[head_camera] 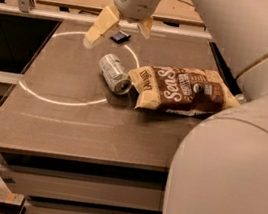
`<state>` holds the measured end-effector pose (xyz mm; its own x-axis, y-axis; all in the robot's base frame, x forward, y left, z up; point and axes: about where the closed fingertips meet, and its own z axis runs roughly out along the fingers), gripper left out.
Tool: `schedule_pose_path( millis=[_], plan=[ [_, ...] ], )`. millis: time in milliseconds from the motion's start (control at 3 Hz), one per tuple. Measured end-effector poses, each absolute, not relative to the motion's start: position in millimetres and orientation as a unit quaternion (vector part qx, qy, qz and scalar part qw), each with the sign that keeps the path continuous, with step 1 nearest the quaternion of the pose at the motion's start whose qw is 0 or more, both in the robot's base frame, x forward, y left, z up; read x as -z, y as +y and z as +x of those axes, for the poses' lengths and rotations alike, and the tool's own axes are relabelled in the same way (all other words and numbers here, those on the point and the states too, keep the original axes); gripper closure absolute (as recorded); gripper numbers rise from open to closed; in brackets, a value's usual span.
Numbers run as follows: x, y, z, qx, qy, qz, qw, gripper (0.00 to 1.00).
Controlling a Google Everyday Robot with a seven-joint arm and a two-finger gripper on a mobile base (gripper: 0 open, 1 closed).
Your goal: Place 7up can upright
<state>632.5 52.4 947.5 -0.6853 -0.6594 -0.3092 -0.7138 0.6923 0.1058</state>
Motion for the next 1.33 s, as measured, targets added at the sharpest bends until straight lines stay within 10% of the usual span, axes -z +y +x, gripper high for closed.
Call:
schedule_pose_path(
  millis=[1333],
  plan=[
    [-853, 79, 628, -0.119, 0.928, -0.351, 0.040, 0.00]
  ],
)
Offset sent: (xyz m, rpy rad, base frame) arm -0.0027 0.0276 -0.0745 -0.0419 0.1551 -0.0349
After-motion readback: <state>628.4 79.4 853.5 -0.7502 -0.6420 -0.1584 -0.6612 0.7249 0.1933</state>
